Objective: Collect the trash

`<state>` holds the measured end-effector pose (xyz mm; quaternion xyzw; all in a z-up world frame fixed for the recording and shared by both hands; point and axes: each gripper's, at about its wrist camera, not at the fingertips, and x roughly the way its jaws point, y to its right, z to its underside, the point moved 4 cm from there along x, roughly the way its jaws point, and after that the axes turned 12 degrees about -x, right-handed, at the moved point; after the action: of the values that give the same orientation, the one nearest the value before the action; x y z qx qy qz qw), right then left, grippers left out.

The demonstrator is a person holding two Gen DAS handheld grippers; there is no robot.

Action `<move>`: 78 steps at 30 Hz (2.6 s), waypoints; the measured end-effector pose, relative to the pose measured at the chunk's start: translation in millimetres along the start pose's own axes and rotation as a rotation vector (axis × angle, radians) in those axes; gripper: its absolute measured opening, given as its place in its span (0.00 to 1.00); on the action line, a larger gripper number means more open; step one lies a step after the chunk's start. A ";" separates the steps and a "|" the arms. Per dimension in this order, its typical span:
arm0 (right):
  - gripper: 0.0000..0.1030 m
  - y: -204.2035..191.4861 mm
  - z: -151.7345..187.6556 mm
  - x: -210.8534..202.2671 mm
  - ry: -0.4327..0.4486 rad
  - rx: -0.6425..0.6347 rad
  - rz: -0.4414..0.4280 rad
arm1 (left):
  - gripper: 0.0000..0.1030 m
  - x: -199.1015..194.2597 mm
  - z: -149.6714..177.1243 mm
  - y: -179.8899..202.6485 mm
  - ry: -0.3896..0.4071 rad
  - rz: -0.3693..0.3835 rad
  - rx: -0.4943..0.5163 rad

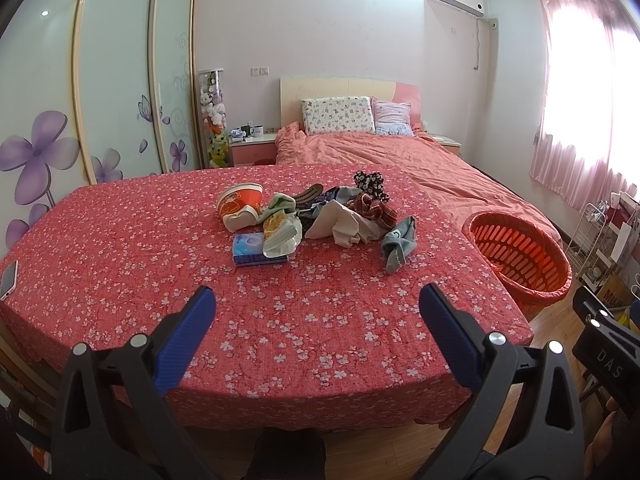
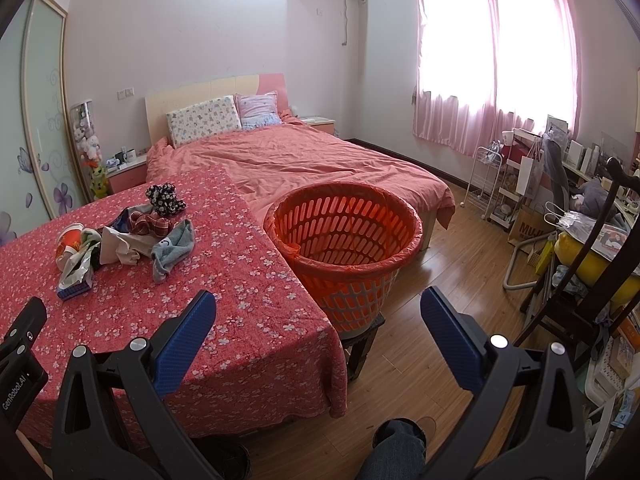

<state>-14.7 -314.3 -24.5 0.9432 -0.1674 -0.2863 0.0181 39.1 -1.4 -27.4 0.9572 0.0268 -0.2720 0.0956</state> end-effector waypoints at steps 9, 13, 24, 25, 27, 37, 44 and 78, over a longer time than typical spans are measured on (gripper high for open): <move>0.98 -1.3 6.5 10.3 -0.006 -0.008 -0.003 | 0.96 15.4 -0.8 -5.7 -0.020 -0.013 -0.014; 0.98 -11.4 -3.5 18.2 -0.019 -0.016 -0.033 | 0.96 29.2 -5.1 -17.7 -0.035 -0.044 -0.028; 0.80 -51.9 -31.8 57.0 -0.062 -0.030 -0.227 | 0.96 104.2 -74.0 -102.0 -0.033 -0.142 -0.090; 0.79 -57.6 -34.6 61.9 -0.068 -0.028 -0.254 | 0.96 110.9 -80.1 -107.7 -0.036 -0.143 -0.097; 0.77 -70.8 -39.9 71.7 -0.078 -0.032 -0.294 | 0.96 128.9 -92.2 -117.2 -0.041 -0.144 -0.104; 0.59 -131.7 -48.2 121.1 -0.196 -0.130 -0.418 | 0.96 234.3 -120.3 -125.0 -0.196 -0.151 -0.153; 0.44 -144.1 -43.7 145.4 -0.274 -0.129 -0.430 | 0.91 277.4 -116.5 -119.1 -0.268 -0.166 -0.110; 0.09 -109.8 -69.4 133.7 -0.139 -0.070 -0.459 | 0.72 256.0 -134.0 -135.5 -0.235 -0.170 -0.075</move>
<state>161.0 -258.7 -52.3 0.9333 0.0608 -0.3529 -0.0263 312.0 157.8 -73.1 0.9088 0.1065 -0.3880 0.1105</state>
